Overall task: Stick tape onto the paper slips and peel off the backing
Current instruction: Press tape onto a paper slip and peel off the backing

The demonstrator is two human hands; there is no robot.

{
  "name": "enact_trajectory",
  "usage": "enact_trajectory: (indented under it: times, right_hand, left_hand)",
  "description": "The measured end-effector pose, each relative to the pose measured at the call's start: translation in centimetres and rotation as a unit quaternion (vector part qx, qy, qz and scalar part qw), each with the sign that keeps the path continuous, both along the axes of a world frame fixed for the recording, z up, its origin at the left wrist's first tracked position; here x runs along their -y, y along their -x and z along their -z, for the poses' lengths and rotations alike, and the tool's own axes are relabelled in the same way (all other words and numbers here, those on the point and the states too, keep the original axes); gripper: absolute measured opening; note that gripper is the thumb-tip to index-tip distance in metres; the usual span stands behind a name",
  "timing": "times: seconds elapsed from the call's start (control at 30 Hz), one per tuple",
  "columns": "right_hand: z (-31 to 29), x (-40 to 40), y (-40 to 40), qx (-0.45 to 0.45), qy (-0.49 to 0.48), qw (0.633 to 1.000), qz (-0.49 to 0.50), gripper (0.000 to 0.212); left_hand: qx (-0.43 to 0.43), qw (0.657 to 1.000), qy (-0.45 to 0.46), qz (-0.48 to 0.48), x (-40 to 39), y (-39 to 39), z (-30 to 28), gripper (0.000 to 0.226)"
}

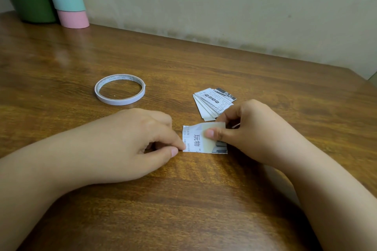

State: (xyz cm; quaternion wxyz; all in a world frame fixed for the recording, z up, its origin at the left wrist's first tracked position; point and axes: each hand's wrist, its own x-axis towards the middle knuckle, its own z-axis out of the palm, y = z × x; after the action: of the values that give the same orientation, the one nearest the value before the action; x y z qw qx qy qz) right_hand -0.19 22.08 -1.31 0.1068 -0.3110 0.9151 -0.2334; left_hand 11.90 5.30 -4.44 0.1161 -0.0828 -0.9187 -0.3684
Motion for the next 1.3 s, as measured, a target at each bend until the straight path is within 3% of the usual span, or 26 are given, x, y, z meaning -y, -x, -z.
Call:
enact_trajectory:
  times: [0.23,0.6,0.83,0.93,1.03,1.3]
  right_hand:
    - [-0.1,-0.1,-0.1,0.001,0.002,1.0,-0.001,0.023]
    - [-0.2,-0.1,-0.6,-0.019,-0.001,1.0,0.004,0.02]
    - [-0.9,-0.5,-1.2,-0.04,-0.041,0.998,-0.027,0.024]
    - [-1.0,-0.5,-1.2,-0.031,-0.047,0.997,-0.043,0.025]
    - [-1.0,-0.5,-1.2,0.012,-0.019,0.999,-0.046,0.027]
    - [-0.9,-0.2,-1.3,0.077,0.099,0.992,0.008,0.021]
  left_hand:
    - [0.0,1.0,-0.007,0.0,-0.1,0.2,0.3,0.06]
    - [-0.003,0.995,0.102,0.018,0.1,0.2,-0.4,0.043]
    - [-0.008,0.999,0.049,0.001,-0.5,-0.1,-0.9,0.041]
    - [0.006,0.996,0.088,-0.008,-0.1,-0.2,-1.2,0.045]
    - [0.007,0.987,0.159,-0.01,0.8,-0.3,-1.3,0.059]
    - [0.02,0.991,0.134,-0.013,0.6,-0.1,-1.4,0.048]
